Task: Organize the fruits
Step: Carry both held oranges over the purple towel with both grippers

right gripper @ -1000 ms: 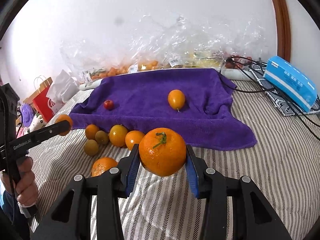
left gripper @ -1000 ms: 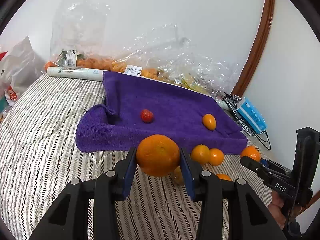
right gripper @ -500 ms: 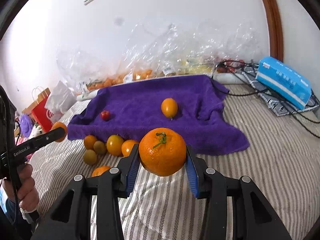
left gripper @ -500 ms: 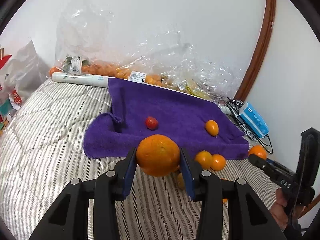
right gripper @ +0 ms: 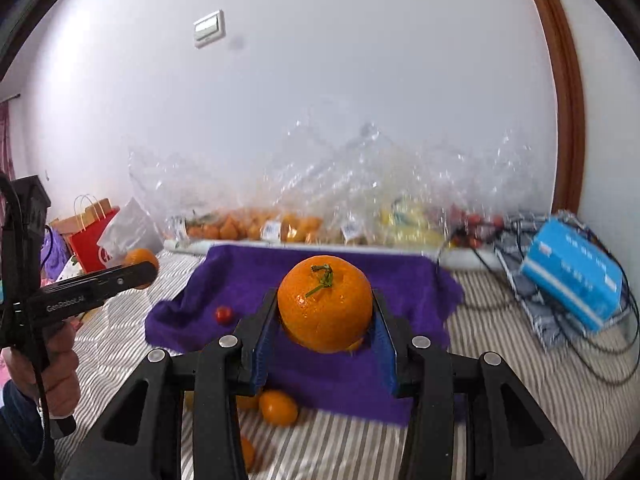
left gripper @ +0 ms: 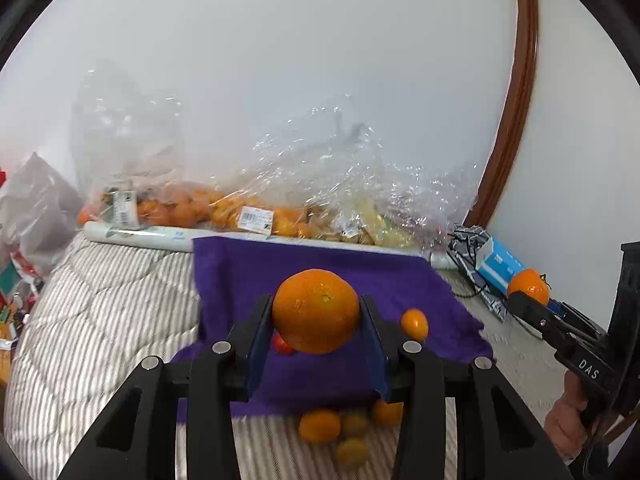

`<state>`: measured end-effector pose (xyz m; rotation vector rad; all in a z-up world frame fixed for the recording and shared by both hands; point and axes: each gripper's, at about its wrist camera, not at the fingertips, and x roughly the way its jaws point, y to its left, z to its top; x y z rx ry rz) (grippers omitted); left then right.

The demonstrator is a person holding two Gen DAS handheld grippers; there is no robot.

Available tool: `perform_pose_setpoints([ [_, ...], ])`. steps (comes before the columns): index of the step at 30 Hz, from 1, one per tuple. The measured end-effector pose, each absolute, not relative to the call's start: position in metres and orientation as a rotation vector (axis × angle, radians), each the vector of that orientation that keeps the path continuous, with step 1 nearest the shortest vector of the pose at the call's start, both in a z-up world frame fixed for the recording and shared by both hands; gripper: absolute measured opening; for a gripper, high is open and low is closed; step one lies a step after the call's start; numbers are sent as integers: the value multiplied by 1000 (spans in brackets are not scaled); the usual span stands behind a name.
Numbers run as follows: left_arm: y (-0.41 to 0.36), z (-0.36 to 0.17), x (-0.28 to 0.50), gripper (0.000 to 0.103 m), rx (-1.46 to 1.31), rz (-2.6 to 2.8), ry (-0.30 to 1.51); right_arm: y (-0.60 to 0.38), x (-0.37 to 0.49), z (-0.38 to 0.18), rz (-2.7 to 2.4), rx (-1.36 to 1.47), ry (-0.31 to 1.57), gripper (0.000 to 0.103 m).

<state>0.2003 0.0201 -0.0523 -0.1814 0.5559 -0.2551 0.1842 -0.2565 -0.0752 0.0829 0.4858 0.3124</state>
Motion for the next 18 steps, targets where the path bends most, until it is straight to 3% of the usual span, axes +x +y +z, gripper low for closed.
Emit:
perform_pose_setpoints([
  [6,8,-59,232,40,-197,-264,574,-259,214,-71,299,79,479,43],
  [18,16,-97,243,40,-220,-240,639,-280,247,-124,192,75,600,43],
])
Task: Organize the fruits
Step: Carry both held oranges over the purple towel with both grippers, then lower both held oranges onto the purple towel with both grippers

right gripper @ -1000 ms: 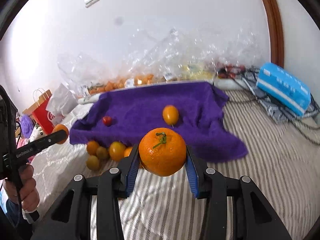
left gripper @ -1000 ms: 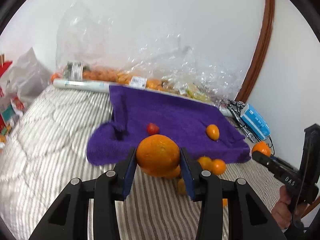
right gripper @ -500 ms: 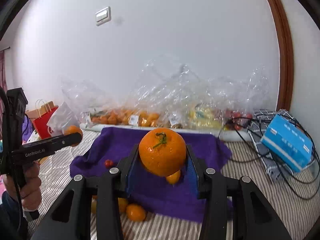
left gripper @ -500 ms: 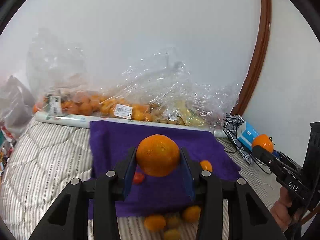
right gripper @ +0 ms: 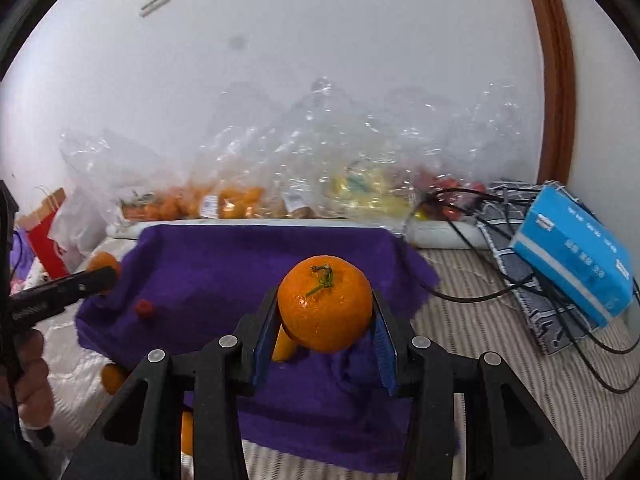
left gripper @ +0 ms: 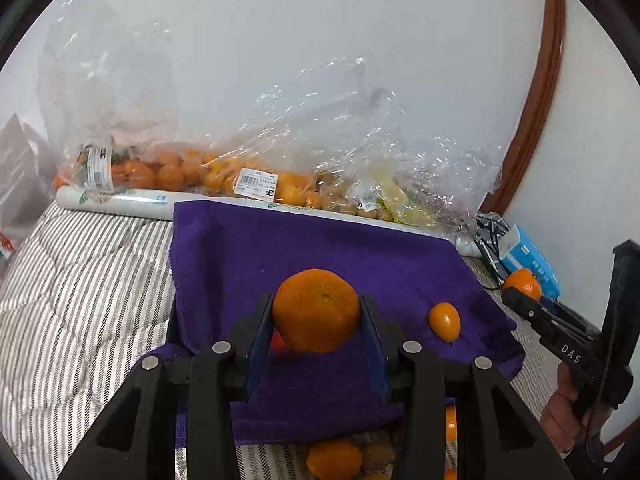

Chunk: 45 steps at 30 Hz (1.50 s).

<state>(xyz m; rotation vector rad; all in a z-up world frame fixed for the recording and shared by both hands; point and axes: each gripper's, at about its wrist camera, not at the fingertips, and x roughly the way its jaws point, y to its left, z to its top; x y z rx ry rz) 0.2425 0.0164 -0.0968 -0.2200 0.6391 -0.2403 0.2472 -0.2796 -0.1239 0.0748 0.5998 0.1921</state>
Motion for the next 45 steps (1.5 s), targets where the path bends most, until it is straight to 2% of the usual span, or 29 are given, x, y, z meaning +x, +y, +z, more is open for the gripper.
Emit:
perform_pose_setpoints([
  [17,12,-109,249,40,-211,-262,679,-268,259,-151,189,41,691,43],
  [45,-12,-135,260,40,-117,-268,816,-265,265,-158,191,29,744,43],
])
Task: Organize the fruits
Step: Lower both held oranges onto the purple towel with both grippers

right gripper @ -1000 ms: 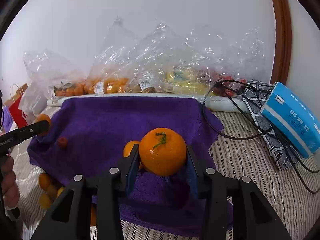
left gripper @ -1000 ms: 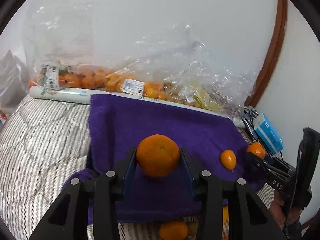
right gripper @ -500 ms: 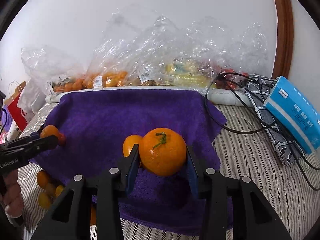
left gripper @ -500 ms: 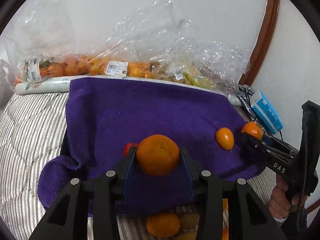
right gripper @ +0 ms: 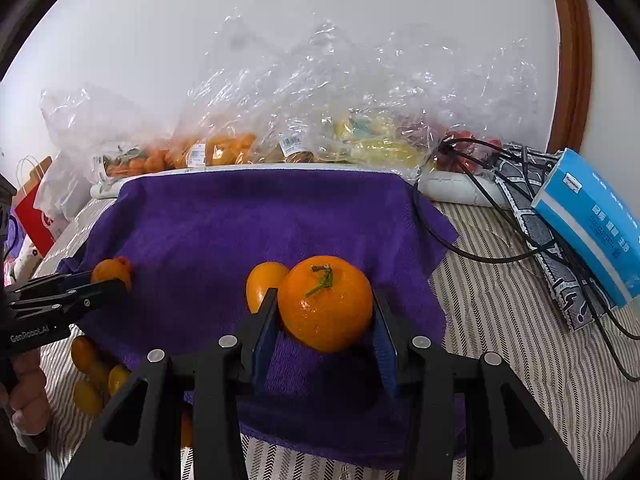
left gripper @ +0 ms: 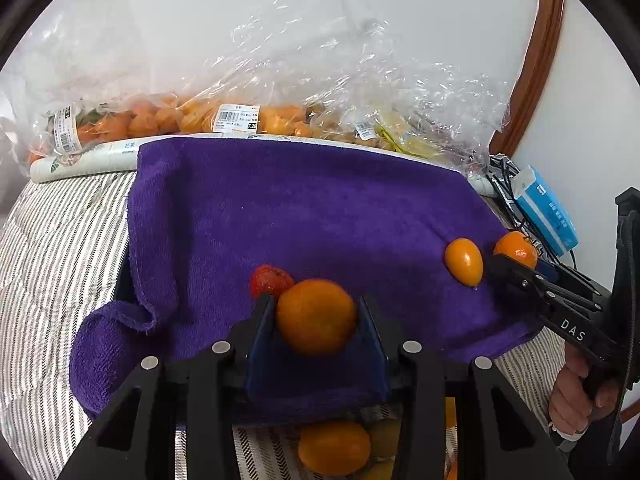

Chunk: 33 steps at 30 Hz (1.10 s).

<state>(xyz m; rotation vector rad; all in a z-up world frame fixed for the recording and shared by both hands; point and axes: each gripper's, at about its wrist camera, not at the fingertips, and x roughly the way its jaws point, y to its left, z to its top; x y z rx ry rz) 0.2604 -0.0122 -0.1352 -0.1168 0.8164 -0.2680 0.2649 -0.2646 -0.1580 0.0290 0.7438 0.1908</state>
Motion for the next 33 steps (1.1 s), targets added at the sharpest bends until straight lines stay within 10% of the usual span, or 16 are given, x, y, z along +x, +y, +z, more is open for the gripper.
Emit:
perform_pose_setpoints([
  [33,-14,-130,255,40,-97,-253,780,-263,267,-161,188,17,763,44],
])
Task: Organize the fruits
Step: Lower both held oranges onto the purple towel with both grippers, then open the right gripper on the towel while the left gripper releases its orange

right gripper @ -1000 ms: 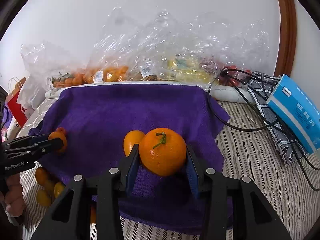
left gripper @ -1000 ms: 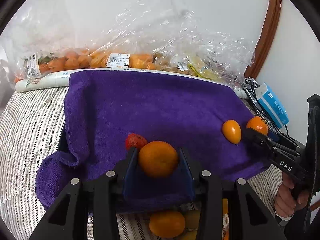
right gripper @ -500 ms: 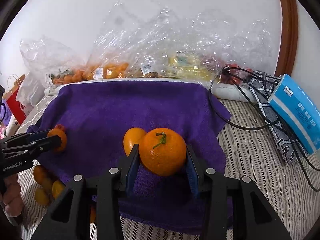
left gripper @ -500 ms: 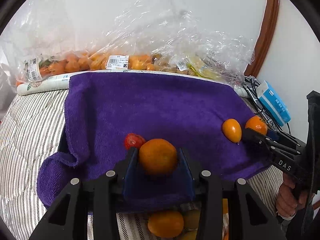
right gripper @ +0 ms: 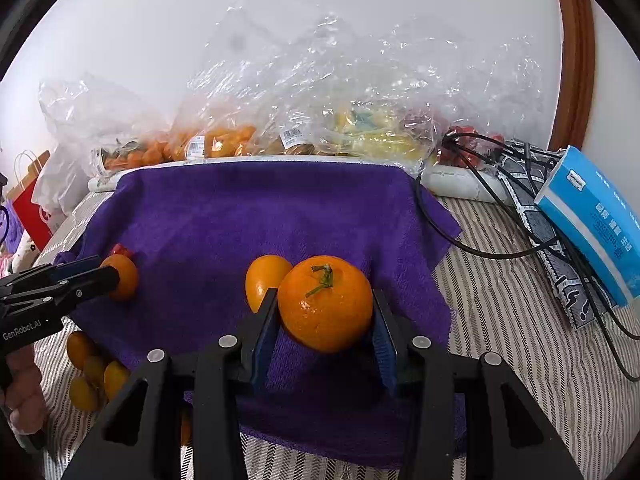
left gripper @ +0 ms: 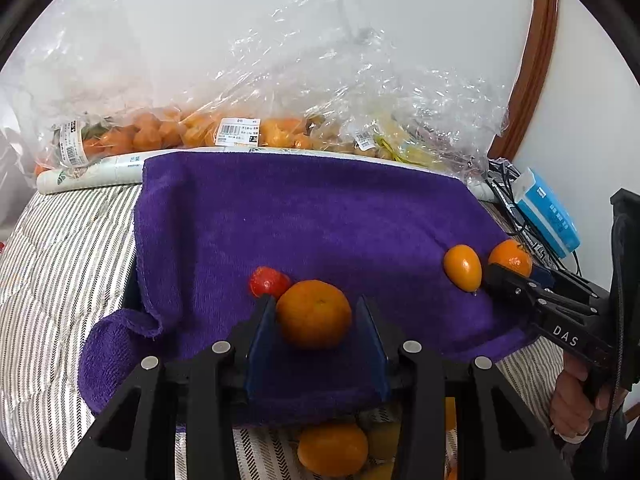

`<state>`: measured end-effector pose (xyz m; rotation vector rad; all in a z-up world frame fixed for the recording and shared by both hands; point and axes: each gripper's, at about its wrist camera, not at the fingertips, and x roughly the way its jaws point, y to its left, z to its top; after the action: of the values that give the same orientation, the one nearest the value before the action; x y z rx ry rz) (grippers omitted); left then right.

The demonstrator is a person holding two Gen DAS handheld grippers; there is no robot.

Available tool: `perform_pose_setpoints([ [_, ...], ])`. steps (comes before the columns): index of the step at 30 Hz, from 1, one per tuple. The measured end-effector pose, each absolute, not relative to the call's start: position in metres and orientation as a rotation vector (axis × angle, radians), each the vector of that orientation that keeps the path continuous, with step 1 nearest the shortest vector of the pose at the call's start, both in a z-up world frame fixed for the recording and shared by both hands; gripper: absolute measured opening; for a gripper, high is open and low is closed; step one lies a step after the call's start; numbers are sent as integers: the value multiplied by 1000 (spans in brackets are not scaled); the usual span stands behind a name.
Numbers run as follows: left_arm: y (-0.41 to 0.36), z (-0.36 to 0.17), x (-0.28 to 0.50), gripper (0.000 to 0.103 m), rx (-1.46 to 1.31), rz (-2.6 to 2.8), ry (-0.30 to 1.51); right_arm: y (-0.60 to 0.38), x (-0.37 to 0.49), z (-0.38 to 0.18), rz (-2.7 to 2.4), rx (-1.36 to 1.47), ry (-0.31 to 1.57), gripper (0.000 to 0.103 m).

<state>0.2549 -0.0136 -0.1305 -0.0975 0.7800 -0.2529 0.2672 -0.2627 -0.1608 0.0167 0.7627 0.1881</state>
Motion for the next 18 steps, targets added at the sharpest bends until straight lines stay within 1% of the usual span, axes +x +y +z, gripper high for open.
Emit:
perform_pose_setpoints([
  [12,-14,-124,247,40,-108,-275,748,-259,266,-159,200,7,754,44],
  [15,-12,-121,245,43,-122,-286,734,-261,264,-157,205,17,745,44],
  [18,-11,-119,244,43,-133,-290,724,-264,261,-153,213,38,720,48],
])
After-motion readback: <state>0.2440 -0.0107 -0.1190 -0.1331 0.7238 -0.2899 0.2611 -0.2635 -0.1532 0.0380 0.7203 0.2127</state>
